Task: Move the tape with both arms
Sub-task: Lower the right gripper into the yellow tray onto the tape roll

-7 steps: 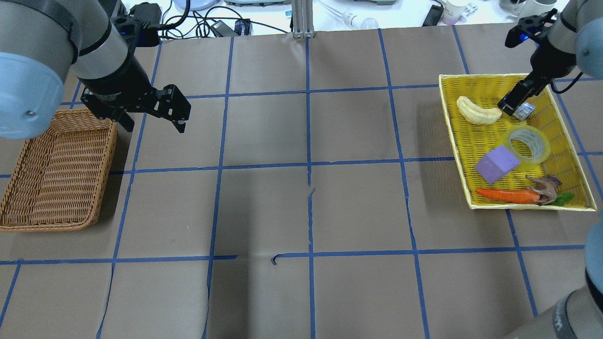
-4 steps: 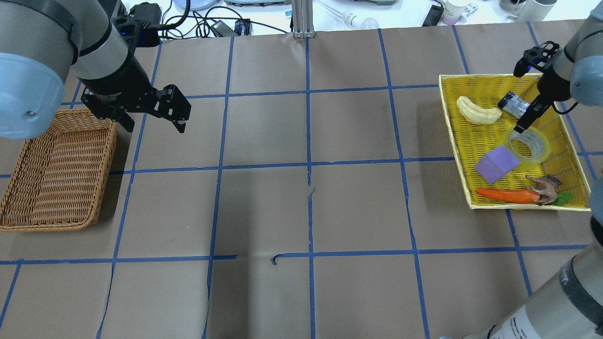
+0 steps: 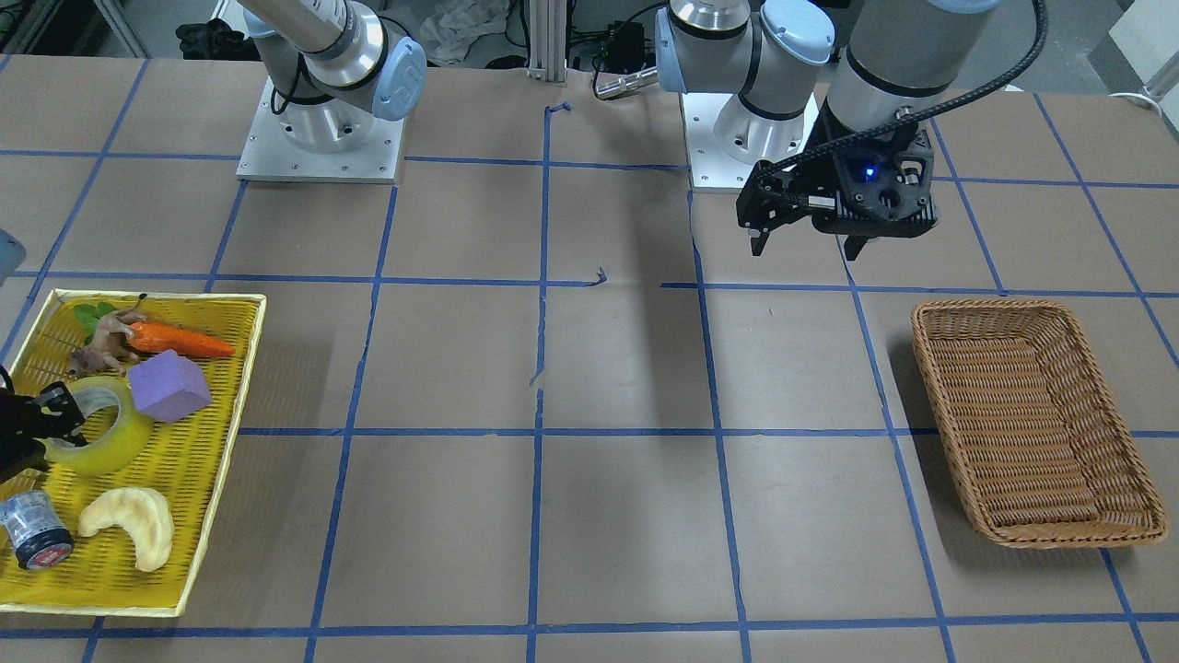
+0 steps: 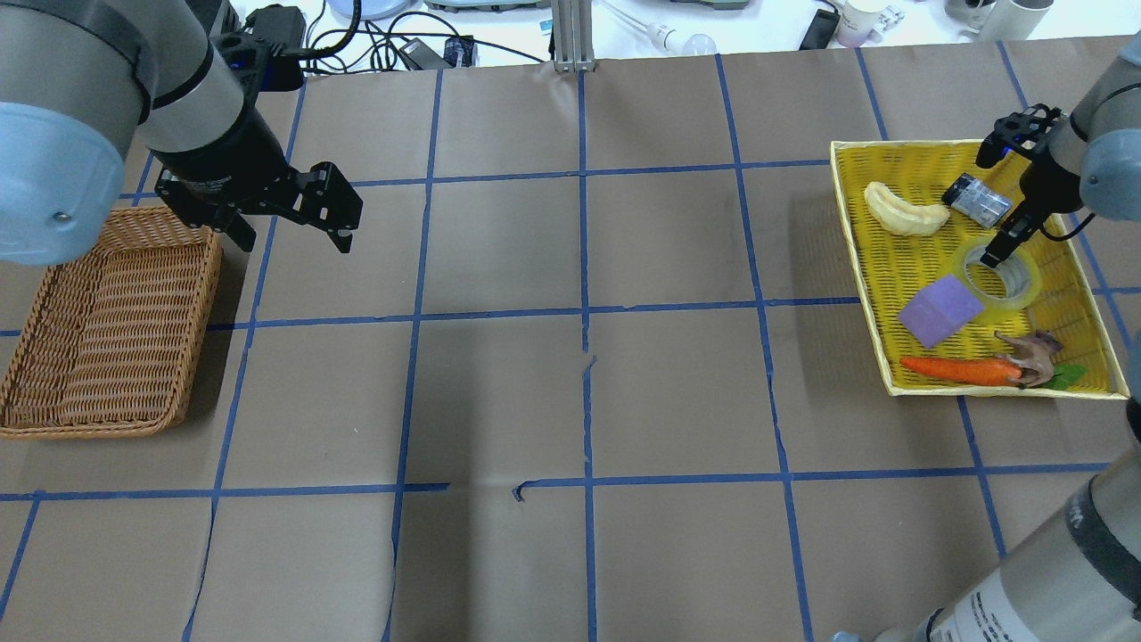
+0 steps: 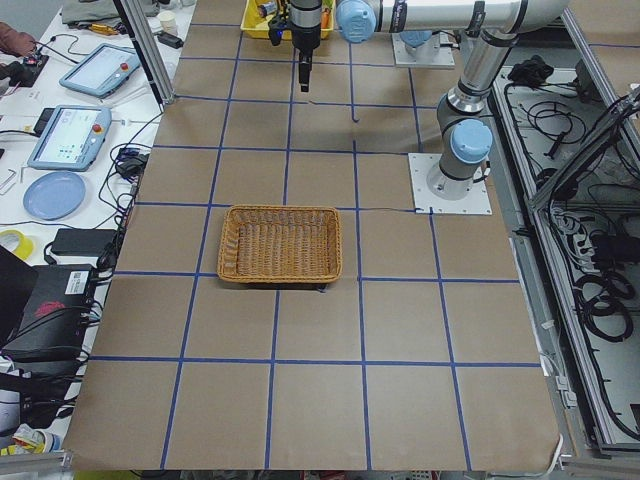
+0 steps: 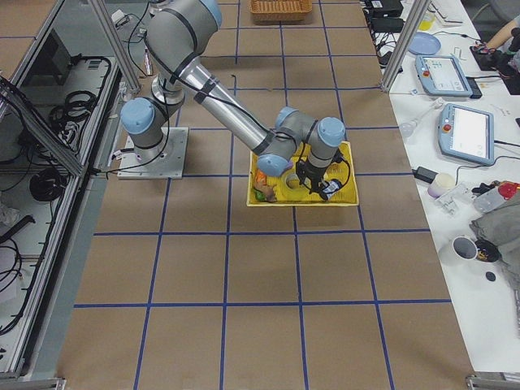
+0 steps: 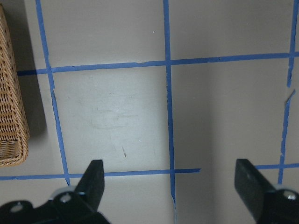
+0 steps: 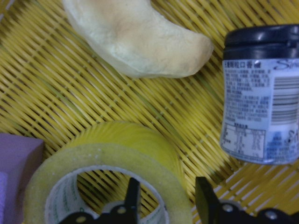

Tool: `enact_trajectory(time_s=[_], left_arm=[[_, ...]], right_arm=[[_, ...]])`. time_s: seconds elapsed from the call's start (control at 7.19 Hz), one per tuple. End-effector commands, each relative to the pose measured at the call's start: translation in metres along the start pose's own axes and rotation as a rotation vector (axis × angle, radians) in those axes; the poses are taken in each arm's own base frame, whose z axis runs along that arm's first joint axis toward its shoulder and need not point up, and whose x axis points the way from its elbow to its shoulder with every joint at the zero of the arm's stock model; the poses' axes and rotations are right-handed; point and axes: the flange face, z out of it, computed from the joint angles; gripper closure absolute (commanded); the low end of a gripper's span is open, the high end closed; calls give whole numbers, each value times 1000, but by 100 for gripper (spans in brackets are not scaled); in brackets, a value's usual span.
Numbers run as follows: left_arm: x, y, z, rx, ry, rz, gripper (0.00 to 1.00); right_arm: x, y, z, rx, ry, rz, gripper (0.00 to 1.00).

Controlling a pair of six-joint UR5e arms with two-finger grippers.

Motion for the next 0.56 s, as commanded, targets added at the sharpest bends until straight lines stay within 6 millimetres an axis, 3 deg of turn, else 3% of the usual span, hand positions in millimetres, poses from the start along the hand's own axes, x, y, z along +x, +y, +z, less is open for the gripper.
enact_trajectory(time_s=[0.0, 0.14, 0.42], left_arm=[[0, -1, 1, 5, 0, 1, 0], [-1, -1, 1, 7, 0, -2, 0], [-1, -3, 0, 20, -1, -2, 0]], right_arm=[[1, -1, -10, 9, 13, 6, 100], [5, -1, -27, 19, 40, 14, 100], [12, -27, -84, 68, 132, 20, 100]])
